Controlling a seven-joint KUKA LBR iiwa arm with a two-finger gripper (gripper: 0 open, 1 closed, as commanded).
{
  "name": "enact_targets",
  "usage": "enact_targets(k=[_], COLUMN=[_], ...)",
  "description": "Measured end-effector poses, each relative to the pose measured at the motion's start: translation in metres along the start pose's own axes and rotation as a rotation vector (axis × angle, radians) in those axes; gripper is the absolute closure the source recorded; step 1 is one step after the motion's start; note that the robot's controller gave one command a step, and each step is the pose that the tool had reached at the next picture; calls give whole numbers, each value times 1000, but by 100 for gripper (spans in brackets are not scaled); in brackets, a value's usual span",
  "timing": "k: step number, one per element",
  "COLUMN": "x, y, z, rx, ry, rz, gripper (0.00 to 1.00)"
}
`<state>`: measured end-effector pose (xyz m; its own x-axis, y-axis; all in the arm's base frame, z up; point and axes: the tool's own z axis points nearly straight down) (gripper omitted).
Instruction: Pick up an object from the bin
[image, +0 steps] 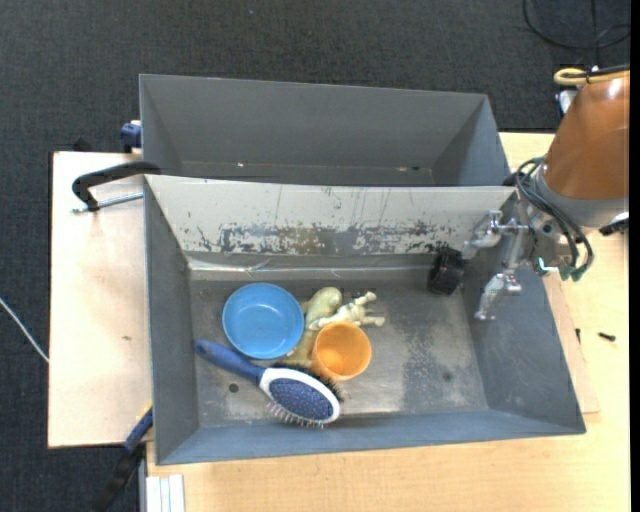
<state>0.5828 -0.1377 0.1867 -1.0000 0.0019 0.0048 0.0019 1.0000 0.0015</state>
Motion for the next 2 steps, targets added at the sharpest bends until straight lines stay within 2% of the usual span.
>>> enact_targets(k=[1, 2], x=[-16, -15], y=[55, 124], z=[116, 113], rx=[0, 4], ry=[-10, -14], rz=[10, -160], gripper=[0, 0])
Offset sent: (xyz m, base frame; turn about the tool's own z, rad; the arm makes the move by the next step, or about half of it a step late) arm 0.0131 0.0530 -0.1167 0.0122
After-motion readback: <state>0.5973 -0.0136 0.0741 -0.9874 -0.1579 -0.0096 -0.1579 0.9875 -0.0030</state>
